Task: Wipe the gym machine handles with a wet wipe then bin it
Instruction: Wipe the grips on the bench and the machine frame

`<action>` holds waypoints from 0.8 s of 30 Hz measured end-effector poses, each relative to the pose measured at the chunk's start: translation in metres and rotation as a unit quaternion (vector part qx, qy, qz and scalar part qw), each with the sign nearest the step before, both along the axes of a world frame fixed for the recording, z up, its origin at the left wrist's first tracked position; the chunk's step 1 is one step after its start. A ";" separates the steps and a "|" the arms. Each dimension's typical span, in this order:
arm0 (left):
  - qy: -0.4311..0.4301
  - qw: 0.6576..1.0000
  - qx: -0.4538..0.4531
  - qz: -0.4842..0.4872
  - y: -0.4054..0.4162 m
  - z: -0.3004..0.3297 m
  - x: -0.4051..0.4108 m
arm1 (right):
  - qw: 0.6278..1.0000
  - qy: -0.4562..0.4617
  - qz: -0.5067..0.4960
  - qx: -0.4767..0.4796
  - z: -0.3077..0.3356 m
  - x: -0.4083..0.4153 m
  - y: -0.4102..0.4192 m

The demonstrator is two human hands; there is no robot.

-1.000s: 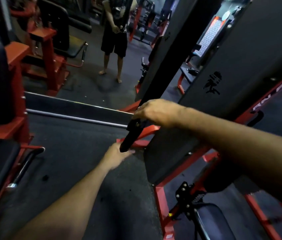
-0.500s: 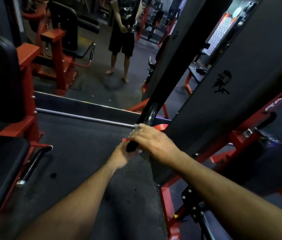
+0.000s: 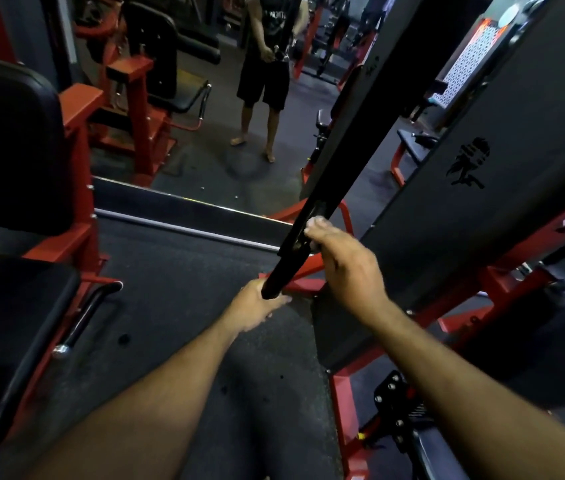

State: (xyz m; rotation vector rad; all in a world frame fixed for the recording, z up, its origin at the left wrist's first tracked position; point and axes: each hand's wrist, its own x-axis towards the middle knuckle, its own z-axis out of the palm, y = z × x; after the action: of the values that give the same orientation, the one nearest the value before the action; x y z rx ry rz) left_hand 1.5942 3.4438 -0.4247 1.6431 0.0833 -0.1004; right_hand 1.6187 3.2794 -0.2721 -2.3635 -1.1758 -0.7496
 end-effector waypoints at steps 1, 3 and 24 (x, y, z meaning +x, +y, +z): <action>-0.001 1.000 0.000 0.002 0.000 0.001 0.002 | 1.000 0.002 0.016 -0.004 -0.007 -0.005 0.001; -0.004 1.000 0.008 -0.002 -0.001 0.003 0.002 | 0.997 0.009 0.066 -0.049 -0.012 -0.014 0.006; 0.020 0.999 -0.030 0.015 -0.002 0.006 -0.011 | 0.952 -0.006 0.023 -0.306 0.035 0.000 0.050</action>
State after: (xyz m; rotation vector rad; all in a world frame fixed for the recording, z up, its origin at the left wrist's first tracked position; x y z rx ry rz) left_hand 1.5832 3.4414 -0.4182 1.5789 0.1343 -0.1117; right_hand 1.6186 3.3292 -0.2372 -2.7981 -1.6496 -0.4173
